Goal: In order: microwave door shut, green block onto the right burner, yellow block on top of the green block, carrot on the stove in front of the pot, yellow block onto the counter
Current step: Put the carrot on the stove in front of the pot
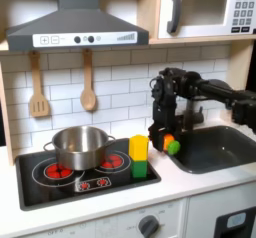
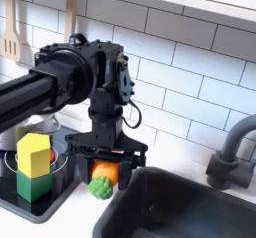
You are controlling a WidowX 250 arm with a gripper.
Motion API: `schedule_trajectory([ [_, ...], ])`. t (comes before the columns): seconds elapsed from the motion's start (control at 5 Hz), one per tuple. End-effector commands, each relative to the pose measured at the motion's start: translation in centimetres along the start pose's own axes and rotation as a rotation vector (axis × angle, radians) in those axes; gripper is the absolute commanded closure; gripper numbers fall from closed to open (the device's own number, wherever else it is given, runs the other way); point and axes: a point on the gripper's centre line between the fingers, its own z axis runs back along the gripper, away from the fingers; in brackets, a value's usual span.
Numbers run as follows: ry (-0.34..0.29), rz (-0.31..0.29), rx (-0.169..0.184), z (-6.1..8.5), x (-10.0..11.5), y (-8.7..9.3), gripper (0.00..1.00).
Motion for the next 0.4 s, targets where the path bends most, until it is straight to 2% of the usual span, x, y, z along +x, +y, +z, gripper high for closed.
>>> schedule_trajectory([
  [0.0, -0.013, -0.043, -0.020, 1.13, -2.26, -0.24, 1.00],
  [0.2, -0.008, -0.054, -0.025, 1.36, -3.23, -0.08, 1.00],
])
